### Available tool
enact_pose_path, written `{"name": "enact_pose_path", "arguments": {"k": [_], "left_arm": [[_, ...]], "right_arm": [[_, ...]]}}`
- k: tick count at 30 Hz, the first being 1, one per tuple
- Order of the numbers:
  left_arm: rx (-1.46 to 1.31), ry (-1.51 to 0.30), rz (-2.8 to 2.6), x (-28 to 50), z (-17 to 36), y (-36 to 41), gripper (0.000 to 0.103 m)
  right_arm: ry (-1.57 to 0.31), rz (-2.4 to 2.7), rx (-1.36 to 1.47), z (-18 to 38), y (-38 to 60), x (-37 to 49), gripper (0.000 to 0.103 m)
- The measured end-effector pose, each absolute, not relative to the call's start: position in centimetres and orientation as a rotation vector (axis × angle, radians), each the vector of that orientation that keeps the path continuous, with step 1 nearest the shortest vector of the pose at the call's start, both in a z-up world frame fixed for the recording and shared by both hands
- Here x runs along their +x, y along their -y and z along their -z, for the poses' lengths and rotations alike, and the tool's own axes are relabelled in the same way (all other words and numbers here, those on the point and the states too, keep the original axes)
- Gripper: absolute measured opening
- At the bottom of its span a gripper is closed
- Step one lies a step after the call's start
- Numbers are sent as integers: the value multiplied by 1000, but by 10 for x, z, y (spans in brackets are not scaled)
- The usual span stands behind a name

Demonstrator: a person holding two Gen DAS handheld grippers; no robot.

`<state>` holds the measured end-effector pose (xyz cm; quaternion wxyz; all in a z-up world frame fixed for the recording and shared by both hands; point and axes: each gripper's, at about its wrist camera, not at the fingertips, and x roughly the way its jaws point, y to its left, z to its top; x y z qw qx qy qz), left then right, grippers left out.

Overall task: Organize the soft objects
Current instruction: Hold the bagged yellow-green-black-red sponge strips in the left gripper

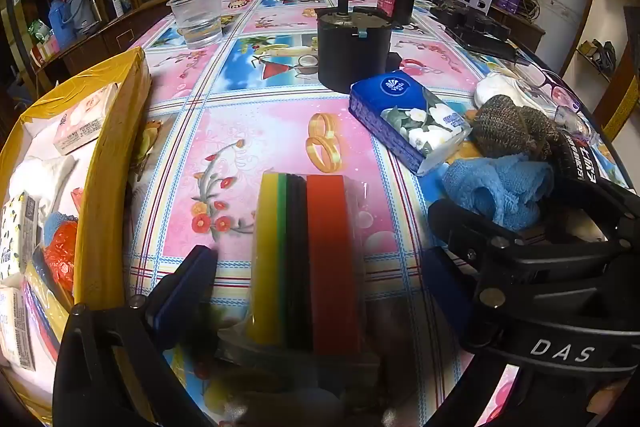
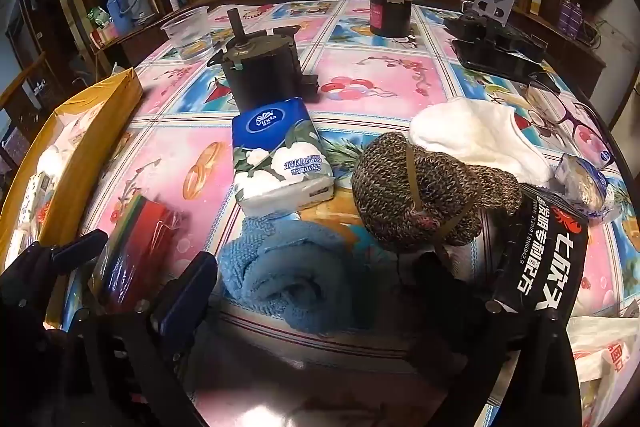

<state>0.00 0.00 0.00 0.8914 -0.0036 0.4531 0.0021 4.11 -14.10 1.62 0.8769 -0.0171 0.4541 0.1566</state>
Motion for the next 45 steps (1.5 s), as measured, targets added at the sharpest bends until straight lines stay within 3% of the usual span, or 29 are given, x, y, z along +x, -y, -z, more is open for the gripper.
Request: {"name": "enact_pose_path", "arguments": {"k": [45], "left_arm": [[-7, -941, -3, 0, 0, 0, 103]], "right_arm": [[-935, -320, -37, -17, 144, 38, 102]]}}
